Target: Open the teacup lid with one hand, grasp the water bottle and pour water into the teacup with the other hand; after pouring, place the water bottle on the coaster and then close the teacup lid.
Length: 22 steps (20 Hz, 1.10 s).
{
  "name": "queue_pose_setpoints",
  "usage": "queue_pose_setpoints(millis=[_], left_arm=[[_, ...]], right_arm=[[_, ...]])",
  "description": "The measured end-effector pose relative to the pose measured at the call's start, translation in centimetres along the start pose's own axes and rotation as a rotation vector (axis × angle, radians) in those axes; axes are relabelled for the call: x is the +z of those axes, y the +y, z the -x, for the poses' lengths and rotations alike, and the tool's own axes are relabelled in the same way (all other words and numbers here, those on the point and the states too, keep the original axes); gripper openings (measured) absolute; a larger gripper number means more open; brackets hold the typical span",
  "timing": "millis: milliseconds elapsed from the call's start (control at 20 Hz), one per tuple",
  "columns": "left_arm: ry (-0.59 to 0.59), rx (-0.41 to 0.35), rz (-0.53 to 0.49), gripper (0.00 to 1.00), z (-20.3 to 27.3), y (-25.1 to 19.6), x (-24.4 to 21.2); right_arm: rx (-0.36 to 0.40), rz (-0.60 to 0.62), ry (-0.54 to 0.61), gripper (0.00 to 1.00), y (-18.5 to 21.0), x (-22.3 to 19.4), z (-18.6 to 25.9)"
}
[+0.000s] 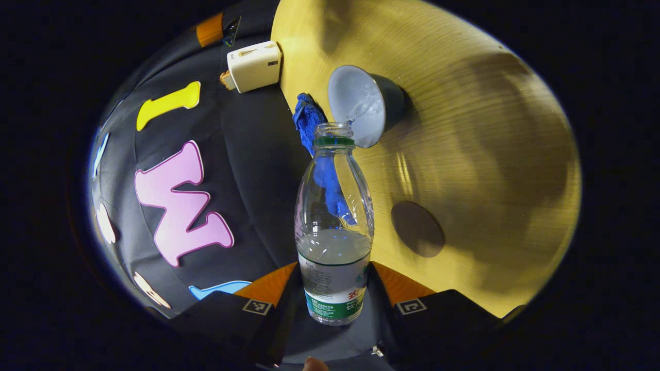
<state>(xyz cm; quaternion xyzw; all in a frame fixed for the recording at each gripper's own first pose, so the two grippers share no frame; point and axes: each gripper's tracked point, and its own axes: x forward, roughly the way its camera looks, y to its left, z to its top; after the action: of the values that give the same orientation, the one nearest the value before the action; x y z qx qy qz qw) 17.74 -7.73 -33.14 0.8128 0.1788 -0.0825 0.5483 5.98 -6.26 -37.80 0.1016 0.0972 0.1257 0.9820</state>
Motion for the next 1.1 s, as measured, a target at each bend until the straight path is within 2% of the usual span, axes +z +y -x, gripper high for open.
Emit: queue_pose_setpoints(millis=[150, 200, 250, 300, 700, 1100], left_arm=[[0.006, 0.013, -0.023, 0.73, 0.0, 0.3, -0.1], [0.01, 0.018, -0.034, 0.73, 0.0, 0.4, -0.1], [0.012, 0.02, -0.045, 0.72, 0.0, 0.7, -0.1], [0.009, 0.023, -0.061, 0.73, 0.0, 0.8, 0.1], [-0.012, 0.117, -0.196, 0.72, -0.1, 3.2, 0.9], [-0.032, 0.173, -0.26, 0.72, 0.2, 4.7, 1.6]], right_arm=[[0.005, -0.001, -0.006, 0.32, -0.2, 0.1, 0.2], [0.008, -0.003, -0.007, 0.27, -0.2, 0.1, 0.2], [0.01, -0.006, -0.009, 0.32, -0.2, 0.0, 0.3], [0.012, -0.008, -0.01, 0.28, -0.2, 0.0, 0.3], [0.022, -0.019, -0.025, 0.27, -0.5, 0.3, 0.9], [0.012, -0.025, -0.031, 0.27, -1.0, 0.5, 1.1]])
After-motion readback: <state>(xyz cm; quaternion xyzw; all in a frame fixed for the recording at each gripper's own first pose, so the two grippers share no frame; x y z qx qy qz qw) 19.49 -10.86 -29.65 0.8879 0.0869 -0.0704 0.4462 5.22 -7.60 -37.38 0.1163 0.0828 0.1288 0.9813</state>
